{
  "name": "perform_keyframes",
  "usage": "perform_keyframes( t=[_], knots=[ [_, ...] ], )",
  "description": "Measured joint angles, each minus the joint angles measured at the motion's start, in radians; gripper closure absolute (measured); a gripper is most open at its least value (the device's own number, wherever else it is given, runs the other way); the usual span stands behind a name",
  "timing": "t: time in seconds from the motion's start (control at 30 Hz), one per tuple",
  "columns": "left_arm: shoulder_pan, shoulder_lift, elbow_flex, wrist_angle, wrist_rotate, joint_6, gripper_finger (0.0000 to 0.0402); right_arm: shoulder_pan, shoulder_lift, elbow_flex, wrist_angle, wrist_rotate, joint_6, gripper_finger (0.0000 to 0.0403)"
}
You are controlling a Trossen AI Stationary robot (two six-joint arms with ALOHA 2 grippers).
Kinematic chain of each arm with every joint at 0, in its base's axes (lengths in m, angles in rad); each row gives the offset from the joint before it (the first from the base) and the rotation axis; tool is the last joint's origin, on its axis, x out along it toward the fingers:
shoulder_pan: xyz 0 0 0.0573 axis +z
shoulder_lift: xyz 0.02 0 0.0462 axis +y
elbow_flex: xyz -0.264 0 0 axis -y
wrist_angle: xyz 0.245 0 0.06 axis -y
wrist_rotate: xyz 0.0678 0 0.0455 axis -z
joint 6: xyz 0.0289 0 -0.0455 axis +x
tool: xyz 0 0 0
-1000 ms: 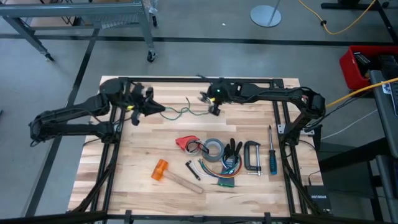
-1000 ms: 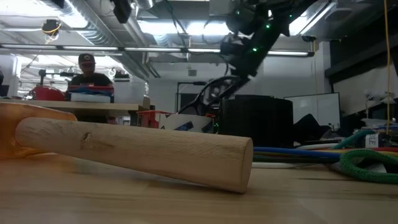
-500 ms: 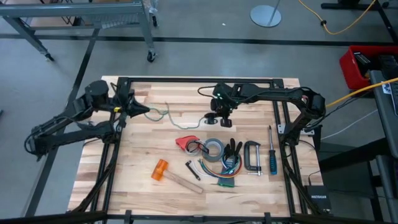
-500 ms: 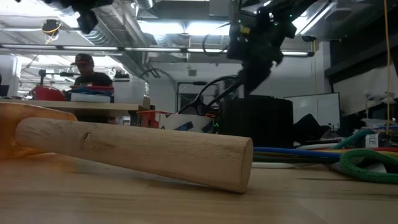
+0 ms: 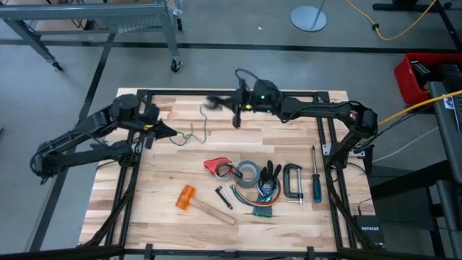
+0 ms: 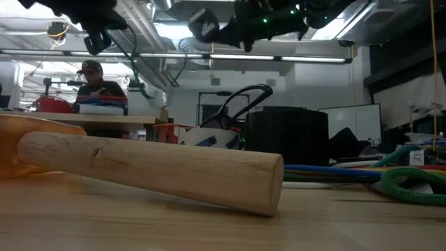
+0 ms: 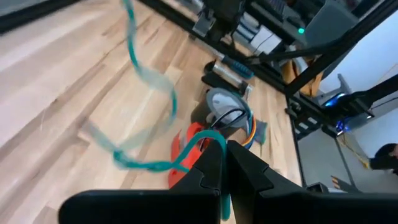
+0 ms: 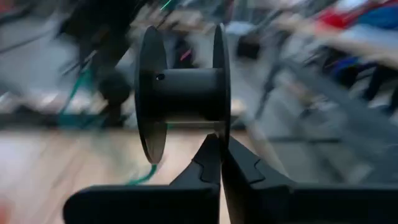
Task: Coil cords
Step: Uncoil the green cable wire from the black spool, then coil the green cable wire on the black spool
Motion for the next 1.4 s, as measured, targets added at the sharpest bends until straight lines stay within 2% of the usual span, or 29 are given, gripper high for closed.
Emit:
perform_keyframes(
  t=[0.17,0.3,0.47,0.67,0.77,0.9,1.07,1.27,1.4],
  knots=[
    [-0.007,0.08,0.0,0.002,0.0,0.038,0.04,0.0,0.0,0.0,0.077,0.219,0.019,0.0402],
    [-0.027,0.144,0.0,0.035,0.0,0.072,0.04,0.0,0.0,0.0,0.054,0.277,0.02,0.0402],
    [-0.052,0.212,0.0,0.129,0.001,0.095,0.0393,0.0,0.0,0.0,0.021,0.223,0.022,0.0402],
    [-0.085,0.271,0.0,0.255,0.001,0.123,0.0325,-0.001,-0.018,0.0,-0.134,0.162,0.043,0.0402],
    [-0.101,0.3,0.0,0.318,0.001,0.123,0.0287,-0.009,-0.081,0.0,-0.243,0.146,0.045,0.0402],
    [-0.105,0.339,0.0,0.386,-0.012,0.173,0.0257,-0.04,-0.203,0.0,-0.367,0.146,0.043,0.0402],
    [-0.105,0.395,0.0,0.479,-0.171,0.209,0.025,-0.091,-0.369,0.0,-0.495,0.1,0.067,0.0402],
    [-0.123,0.509,0.0,0.832,-0.167,0.234,0.0261,-0.139,-0.533,0.0,-0.707,-0.08,0.1,0.0402],
    [-0.15,0.601,0.0,1.096,-0.146,0.258,0.0265,-0.138,-0.603,0.0,-0.881,-0.148,0.088,0.0402]
  ],
)
